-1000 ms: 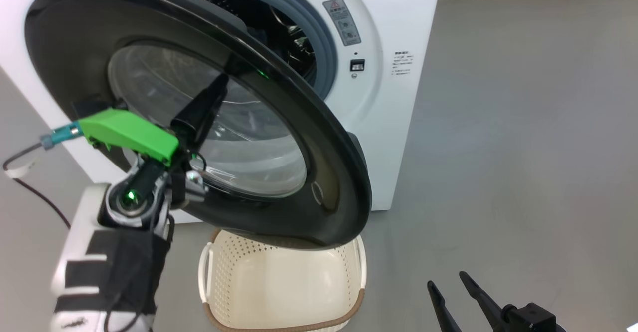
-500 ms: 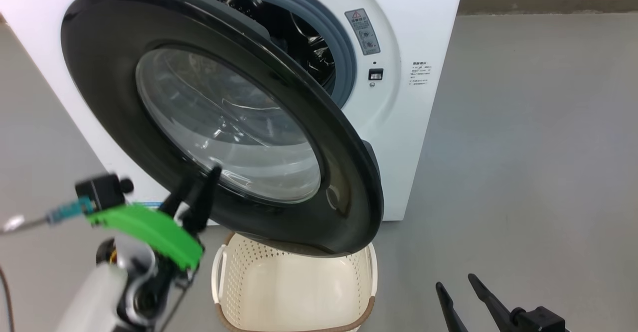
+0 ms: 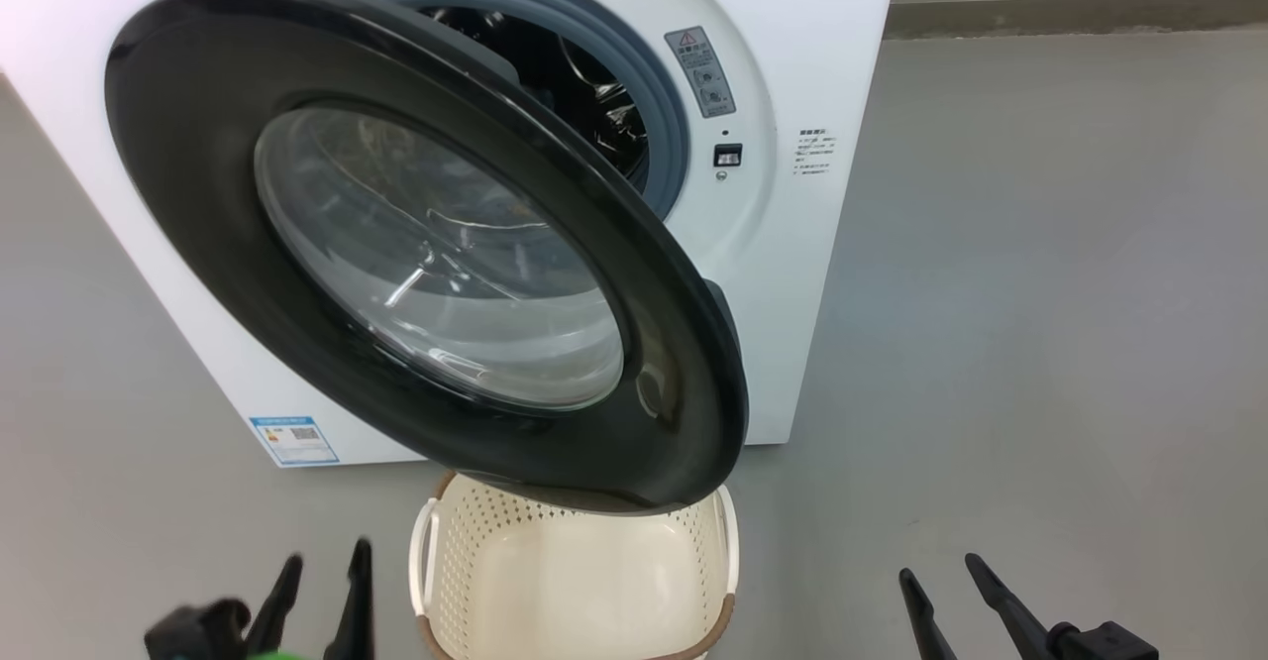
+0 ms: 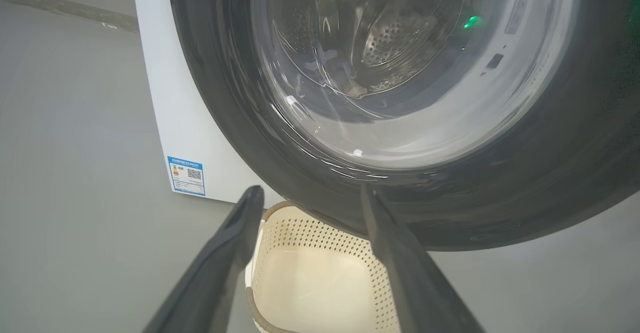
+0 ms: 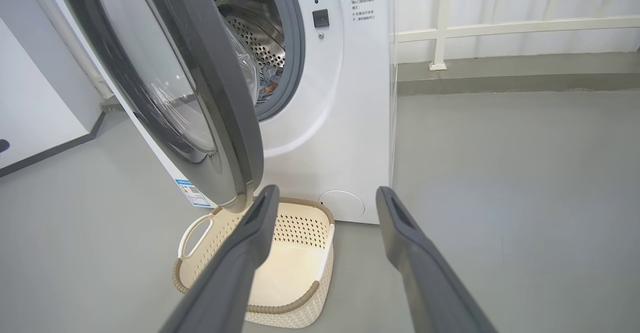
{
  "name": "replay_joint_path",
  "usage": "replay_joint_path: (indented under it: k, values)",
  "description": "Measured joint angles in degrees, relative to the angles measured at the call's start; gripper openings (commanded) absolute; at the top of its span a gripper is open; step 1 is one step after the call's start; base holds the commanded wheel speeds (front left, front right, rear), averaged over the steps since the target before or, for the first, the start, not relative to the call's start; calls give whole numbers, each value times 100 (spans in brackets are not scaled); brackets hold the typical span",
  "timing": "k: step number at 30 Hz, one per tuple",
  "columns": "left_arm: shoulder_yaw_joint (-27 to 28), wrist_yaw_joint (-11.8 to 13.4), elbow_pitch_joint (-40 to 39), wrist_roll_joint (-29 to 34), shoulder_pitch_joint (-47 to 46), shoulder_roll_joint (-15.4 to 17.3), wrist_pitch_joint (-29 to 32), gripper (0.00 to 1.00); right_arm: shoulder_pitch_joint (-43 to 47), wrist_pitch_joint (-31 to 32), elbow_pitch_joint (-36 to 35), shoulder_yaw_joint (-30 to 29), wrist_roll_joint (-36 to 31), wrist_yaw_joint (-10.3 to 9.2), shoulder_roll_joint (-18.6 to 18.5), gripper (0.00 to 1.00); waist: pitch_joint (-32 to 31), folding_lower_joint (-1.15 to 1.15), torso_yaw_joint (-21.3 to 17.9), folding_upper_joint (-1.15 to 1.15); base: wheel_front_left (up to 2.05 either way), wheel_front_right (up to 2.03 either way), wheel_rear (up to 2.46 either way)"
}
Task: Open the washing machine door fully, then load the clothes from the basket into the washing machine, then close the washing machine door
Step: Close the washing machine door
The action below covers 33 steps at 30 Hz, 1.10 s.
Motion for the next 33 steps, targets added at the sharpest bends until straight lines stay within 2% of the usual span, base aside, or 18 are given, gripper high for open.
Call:
replay_joint_path:
  k: [3,7,14,20,29,31,32,33]
  values:
    - [243,103,-108,370,320,-71,-22,100,7,0,-22,-40,-3,0,-1,100,-1,0,-38,0,0,0,0]
    - [699,98,-464,1004,597,-277,-24,100,29,0,-55,-125,-4,0,-8,100,0,0,-37,0,0,0,0]
    - [1102,-120,-635,1935,1088,-594,-38,100,52,0,-144,-363,-12,0,0,100,-81,0,-16,0,0,0,0]
    - [1421,-369,-645,2285,1401,-889,-40,100,230,0,-205,-468,-13,0,29,100,-182,-1,-10,0,0,0,0]
    - [1769,-660,-565,2538,1429,-1106,-40,100,263,0,-213,-474,-24,0,42,100,-195,0,-3,0,0,0,0]
    - [1830,-700,-549,2607,1429,-1131,-40,100,262,0,-213,-472,-56,0,43,73,-196,0,-4,0,0,0,0]
    - [1850,-719,-544,2631,1429,-1138,-40,100,262,0,-213,-472,-57,0,45,49,-197,0,-5,0,0,0,0]
    - [1866,-740,-541,2639,1429,-1148,-40,100,262,0,-213,-471,-57,0,45,33,-199,0,-6,0,0,0,0]
